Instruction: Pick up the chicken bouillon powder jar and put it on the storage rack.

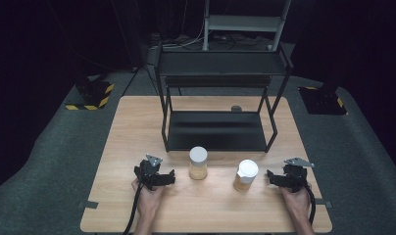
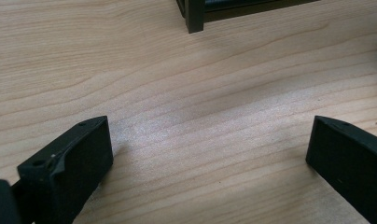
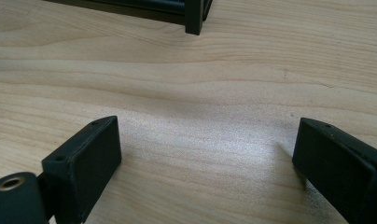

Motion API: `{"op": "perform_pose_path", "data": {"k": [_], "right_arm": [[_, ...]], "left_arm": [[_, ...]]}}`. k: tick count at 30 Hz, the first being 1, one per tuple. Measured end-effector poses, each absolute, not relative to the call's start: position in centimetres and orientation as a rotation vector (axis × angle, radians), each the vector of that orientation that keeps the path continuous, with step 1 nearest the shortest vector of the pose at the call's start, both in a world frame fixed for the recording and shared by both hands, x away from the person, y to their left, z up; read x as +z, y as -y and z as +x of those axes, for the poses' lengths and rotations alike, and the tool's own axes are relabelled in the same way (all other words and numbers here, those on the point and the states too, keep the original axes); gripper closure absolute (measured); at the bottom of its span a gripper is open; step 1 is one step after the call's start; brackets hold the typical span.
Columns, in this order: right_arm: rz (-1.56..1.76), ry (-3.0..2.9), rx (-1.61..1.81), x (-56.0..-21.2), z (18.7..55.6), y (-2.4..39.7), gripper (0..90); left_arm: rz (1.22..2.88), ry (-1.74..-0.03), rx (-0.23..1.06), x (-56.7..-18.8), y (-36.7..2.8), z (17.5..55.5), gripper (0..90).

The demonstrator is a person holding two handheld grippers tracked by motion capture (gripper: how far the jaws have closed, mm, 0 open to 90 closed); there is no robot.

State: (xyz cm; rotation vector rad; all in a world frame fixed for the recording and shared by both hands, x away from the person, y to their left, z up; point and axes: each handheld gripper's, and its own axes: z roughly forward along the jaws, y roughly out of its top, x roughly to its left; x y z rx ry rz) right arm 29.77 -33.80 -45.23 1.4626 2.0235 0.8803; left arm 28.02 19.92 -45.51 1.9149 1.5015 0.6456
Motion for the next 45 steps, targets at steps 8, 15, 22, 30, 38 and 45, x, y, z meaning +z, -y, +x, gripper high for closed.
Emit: {"op": "perform_pose_path", "data": {"k": [8,15,22,30,38,45], "right_arm": [[1.462,-2.024,0.878,-45.2,29.8,33.8,7.0],[1.462,-2.024,0.878,-45.2,29.8,33.8,6.9],[1.462,-2.024,0.878,-45.2,29.8,33.8,6.9],[1.463,-2.022,0.878,-45.2,29.7,33.7,7.0],[1.464,-2.021,0.878,-45.2,29.7,33.7,7.0],[1.464,-2.021,0.878,-45.2,29.7,33.7,7.1]], "left_arm": [[1.916,-1.495,0.639,-45.5,-20.1,28.0,1.1],[1.937,-1.462,0.612,-45.4,-20.7,28.1,0.3],[1.909,-1.34,0.541,-44.9,-22.1,27.2,0.9],[1.956,-1.164,0.473,-44.3,-21.6,26.6,0.9],[1.988,-1.086,0.462,-43.7,-19.4,27.1,2.3],[2.003,-1.046,0.46,-43.2,-18.2,27.8,3.8]]}}
